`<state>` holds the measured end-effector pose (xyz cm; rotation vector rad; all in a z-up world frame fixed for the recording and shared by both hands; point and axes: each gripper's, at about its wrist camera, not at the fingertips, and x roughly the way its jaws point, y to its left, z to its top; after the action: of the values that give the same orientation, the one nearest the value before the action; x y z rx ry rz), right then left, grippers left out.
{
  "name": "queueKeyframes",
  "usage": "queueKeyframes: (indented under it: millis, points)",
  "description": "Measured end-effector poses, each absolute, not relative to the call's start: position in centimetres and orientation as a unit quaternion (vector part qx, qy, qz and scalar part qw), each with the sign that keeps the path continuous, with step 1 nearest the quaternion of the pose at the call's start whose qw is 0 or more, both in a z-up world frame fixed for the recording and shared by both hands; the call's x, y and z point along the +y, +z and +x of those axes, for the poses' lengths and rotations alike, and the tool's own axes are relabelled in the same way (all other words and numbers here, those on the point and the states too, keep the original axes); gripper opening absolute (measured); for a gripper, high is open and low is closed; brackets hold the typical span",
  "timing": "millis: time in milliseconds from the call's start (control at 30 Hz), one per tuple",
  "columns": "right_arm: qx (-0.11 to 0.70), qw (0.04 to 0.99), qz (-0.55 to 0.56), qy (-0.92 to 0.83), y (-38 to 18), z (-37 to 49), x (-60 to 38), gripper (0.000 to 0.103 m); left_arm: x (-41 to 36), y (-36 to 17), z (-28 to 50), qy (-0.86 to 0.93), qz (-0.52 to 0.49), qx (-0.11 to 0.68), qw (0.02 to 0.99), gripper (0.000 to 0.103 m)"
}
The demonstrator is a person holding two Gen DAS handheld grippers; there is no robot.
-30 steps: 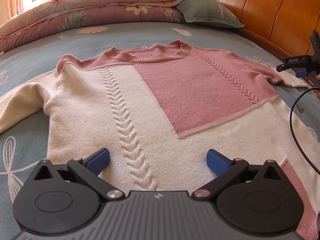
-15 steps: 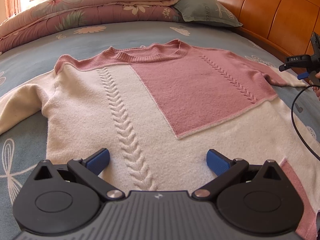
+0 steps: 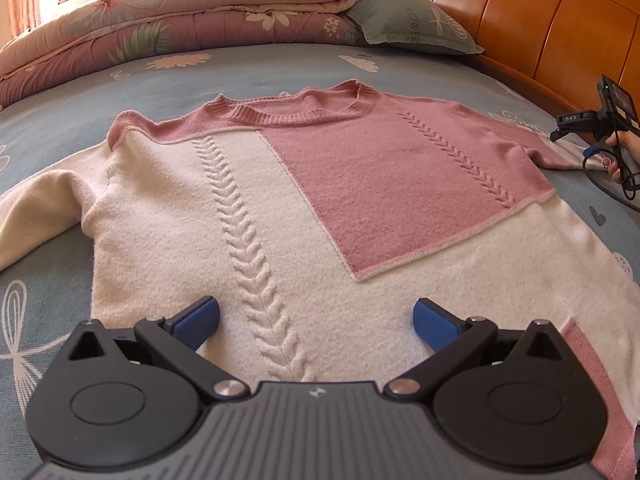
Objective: Fold clothes
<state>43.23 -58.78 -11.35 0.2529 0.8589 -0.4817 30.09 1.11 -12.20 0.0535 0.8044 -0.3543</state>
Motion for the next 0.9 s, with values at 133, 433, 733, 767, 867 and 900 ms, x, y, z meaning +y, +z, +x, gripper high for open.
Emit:
queueKeyframes:
  millis: [133, 433, 733, 767, 867, 900]
  points:
    - [0.385, 0.893, 0.154, -0.176, -9.2, 40.7, -58.0, 0.103, 1.3, -12.2, 30.1, -0.173, 0.019, 0.390, 0.904, 0.102]
    - [0.407, 0.869, 0.149, -0.240, -11.2, 41.2, -61.5, 0.103, 1.1, -12.4, 30.2, -0.173, 0.027, 0.383, 0.907, 0.102]
    - [0.436, 0.898, 0.050, -0.010, -8.0, 42.7, -44.5, 0.103, 1.2, -12.1, 30.0, -0.172, 0.021, 0.391, 0.904, 0.102]
    - [0.440, 0.897, 0.040, 0.011, -8.1, 42.7, -42.5, 0.103, 1.2, -12.1, 30.0, -0.172, 0.021, 0.392, 0.904, 0.102]
    - [0.434, 0.898, 0.026, 0.074, -8.3, 41.9, -38.2, 0.103, 1.3, -12.0, 29.9, -0.172, 0.020, 0.394, 0.903, 0.102]
    - [0.438, 0.895, 0.010, 0.081, -8.6, 41.7, -37.3, 0.103, 1.3, -12.0, 29.8, -0.172, 0.020, 0.394, 0.903, 0.102]
